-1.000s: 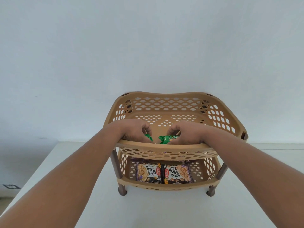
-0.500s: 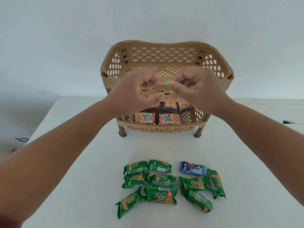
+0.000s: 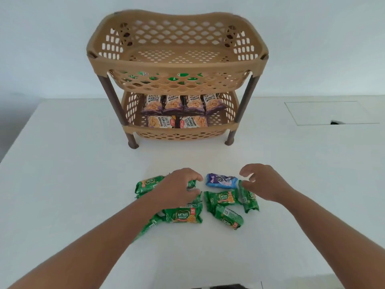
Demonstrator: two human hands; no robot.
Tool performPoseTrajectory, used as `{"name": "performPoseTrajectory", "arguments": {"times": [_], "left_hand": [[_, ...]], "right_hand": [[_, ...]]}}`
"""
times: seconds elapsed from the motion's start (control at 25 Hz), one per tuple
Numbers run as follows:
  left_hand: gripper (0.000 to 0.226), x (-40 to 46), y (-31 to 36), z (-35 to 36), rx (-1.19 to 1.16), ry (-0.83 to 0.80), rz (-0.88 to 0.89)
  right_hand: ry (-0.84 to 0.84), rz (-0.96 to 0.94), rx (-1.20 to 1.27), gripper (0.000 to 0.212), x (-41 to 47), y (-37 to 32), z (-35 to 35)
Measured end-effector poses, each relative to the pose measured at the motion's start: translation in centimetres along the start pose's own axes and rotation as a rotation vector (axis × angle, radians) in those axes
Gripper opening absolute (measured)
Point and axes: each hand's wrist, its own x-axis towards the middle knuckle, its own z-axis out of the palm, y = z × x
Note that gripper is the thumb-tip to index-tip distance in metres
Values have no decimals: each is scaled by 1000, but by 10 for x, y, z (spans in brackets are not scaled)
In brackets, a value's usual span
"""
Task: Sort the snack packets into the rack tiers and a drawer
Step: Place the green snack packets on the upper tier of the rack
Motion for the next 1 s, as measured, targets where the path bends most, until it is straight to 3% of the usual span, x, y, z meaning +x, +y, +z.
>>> {"name": "performPoseTrajectory", "arguments": {"times": [0.2, 0.36, 0.48, 0.68, 1.0], "left_hand": [[52, 44, 40, 44, 272, -38, 52], [62, 75, 51, 68, 381, -73, -4], [57, 86, 54, 75, 303, -88, -150], [58, 90, 58, 78, 307, -65, -233], [43, 81, 80, 62, 385, 54, -160]], "right_hand": [[-104, 135, -65, 43, -12, 39, 13], [-52, 158, -8, 63, -17, 54, 37], [-40, 120, 62, 62, -19, 63, 45], [-105, 93, 20, 55, -12, 82, 35], [-133, 42, 82, 28, 0, 77, 12]]}}
